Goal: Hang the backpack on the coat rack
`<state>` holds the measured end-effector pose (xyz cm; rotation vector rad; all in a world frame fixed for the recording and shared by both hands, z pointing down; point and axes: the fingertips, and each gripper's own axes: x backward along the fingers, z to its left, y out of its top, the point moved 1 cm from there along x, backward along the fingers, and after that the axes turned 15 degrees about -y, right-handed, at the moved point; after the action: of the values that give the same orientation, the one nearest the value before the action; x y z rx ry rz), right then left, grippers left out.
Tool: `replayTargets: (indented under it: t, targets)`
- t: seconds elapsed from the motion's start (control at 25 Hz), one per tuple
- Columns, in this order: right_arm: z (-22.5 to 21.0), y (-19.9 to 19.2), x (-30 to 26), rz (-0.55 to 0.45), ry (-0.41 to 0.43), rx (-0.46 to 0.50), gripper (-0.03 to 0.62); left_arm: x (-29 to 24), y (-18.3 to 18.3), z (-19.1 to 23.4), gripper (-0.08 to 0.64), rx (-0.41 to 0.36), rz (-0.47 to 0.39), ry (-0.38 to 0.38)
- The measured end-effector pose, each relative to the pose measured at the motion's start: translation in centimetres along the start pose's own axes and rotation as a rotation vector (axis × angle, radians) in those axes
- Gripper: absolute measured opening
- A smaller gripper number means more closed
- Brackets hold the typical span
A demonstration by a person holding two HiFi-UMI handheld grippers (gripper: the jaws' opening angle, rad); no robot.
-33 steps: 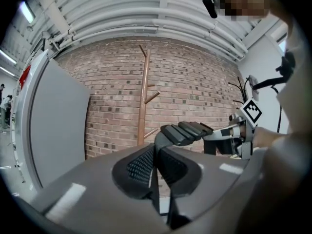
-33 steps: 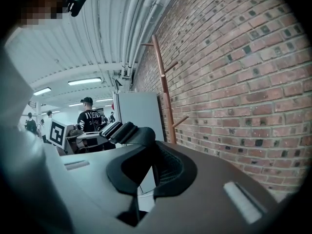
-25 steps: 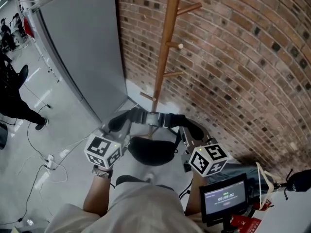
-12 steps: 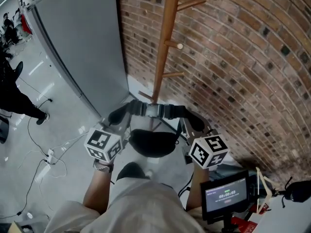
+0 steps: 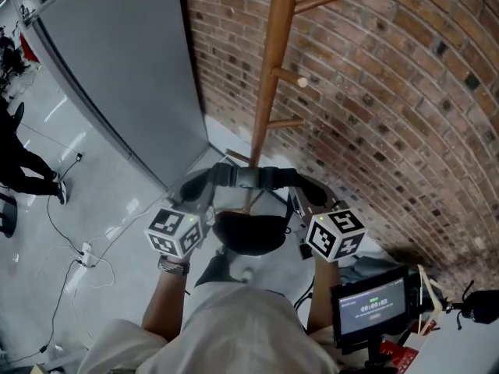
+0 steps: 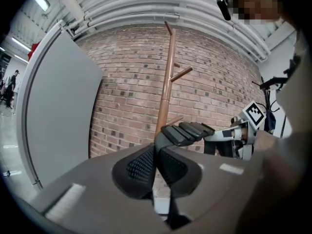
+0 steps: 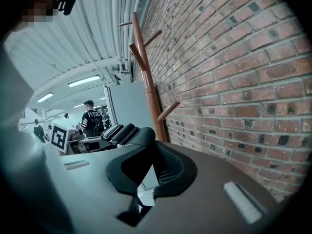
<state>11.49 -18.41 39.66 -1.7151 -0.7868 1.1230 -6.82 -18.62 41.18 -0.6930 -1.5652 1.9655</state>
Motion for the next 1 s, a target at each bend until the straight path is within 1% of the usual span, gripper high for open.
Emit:
replayTargets:
  t: [0.16, 0.32, 0.52, 0.84, 1.0]
  targets:
    - [-0.2, -0.8, -1.5, 0.022, -0.017, -0.048, 0.008, -0.6, -0.9, 1.2, 0.005, 0.025, 0.028, -0.027]
    - [0.0, -1.2, -2.8, 0.04, -0.024, -0.071, 0.008, -1.1, -1.8, 2.6, 0.005, 0.058, 0.052, -0.048]
    - [-0.1, -2.0, -4.3, 0.059, -0.035, -0.109, 0.008, -1.9, -2.7, 4.2, 0.005, 0.078, 0.084, -0.081]
    - [-1.0, -3.9, -6.5, 0.119, -0.048, -0.201, 0.008, -3.6, -4.5, 5.9, 0.005, 0.14, 0.128, -0.126]
    - [-1.4, -5.0, -7.3, 0.148, -0.064, -0.22, 0.008, -4.1, -5.8, 6.2, 0.005, 0.157, 0.157, -0.137]
